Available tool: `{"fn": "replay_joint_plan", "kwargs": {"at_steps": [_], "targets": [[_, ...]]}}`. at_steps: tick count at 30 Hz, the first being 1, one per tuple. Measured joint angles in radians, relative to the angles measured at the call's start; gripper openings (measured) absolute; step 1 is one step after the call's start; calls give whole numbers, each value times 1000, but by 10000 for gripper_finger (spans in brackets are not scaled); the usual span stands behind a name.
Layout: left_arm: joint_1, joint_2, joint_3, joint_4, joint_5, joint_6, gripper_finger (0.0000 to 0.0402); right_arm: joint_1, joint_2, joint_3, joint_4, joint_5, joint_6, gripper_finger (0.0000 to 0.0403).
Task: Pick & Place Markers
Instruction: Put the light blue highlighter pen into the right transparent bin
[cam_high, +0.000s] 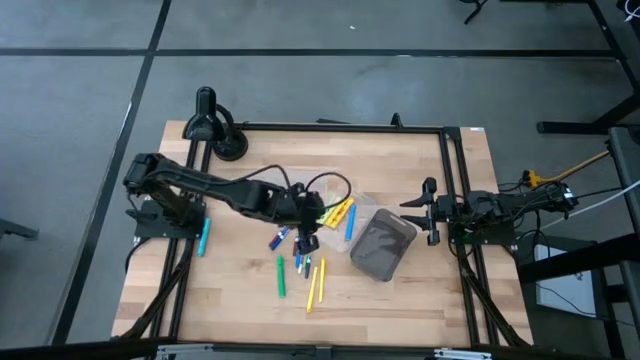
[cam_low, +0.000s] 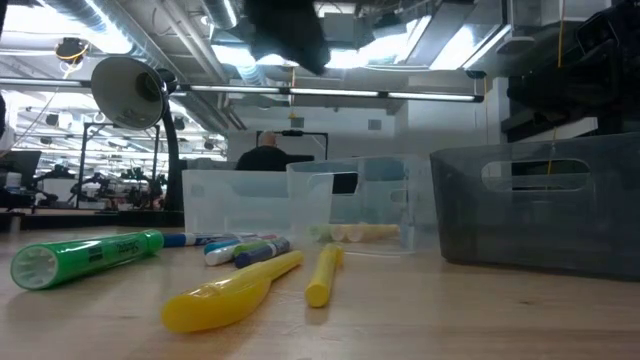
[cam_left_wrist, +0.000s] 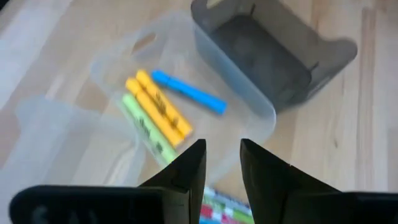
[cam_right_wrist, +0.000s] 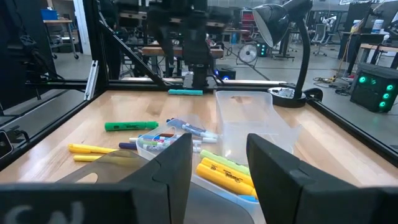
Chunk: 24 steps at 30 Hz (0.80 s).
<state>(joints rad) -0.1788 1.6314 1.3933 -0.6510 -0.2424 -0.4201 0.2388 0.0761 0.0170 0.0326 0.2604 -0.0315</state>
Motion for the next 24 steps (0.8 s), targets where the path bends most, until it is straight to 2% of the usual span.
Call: {"fn": "replay_joint_plan", "kwargs": {"at_steps": [13,24], "targets": [[-109,-7,-29,-247,1,-203,89,0,0,0,0,0,0,152],[-107,-7,-54,-648,-7,-456,86,0,0,0,0,0,0,152]]}}
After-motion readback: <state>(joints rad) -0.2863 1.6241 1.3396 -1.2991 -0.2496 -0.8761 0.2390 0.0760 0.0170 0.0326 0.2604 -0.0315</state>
